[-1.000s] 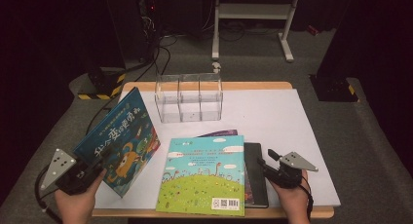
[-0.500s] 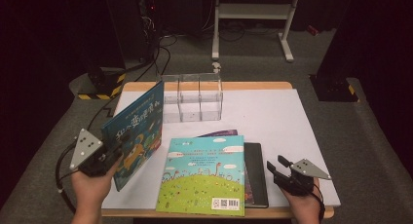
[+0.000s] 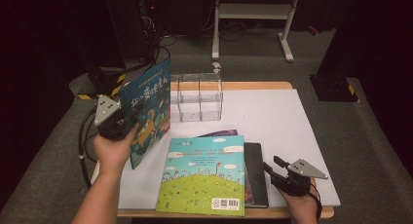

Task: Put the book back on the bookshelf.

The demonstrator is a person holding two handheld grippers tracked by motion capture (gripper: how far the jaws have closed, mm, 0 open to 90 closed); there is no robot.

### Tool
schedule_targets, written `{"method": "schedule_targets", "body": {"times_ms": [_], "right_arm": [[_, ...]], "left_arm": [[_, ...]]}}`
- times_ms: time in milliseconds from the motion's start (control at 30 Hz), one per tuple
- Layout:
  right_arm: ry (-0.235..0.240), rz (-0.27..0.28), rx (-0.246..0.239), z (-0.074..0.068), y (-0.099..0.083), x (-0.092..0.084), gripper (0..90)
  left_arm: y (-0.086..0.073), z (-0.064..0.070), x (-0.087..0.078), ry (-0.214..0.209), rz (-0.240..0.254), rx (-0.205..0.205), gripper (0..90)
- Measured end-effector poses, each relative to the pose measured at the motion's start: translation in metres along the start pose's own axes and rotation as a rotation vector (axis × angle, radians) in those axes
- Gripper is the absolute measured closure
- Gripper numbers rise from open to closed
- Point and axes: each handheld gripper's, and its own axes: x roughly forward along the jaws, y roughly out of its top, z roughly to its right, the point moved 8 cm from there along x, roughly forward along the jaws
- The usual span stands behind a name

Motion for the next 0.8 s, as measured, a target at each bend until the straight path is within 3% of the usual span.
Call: {"method": "schedule_targets", "body": {"times_ms": [133, 200, 433, 633, 800], "right_arm": [[-0.001, 0.004, 0.009, 0.001, 0.0, -0.001, 49.6], [-0.003, 0.01, 0.016, 0.002, 0.0, -0.003, 49.6], [-0.001, 0.02, 0.028, 0.005, 0.001, -0.005, 49.6], [0.001, 0.025, 0.035, 0.006, 0.002, -0.006, 49.6], [0.004, 0.024, 0.037, 0.006, 0.001, -0.006, 49.6]], "left_arm": [[0.004, -0.001, 0.018, 0.023, 0.024, -0.014, 82.9], [0.008, -0.003, 0.035, 0.038, 0.046, -0.026, 82.9], [0.018, -0.008, 0.069, 0.09, 0.083, -0.018, 82.9], [0.017, -0.013, 0.093, 0.102, 0.098, -0.044, 82.9], [0.018, -0.015, 0.107, 0.121, 0.092, -0.032, 82.9]]}}
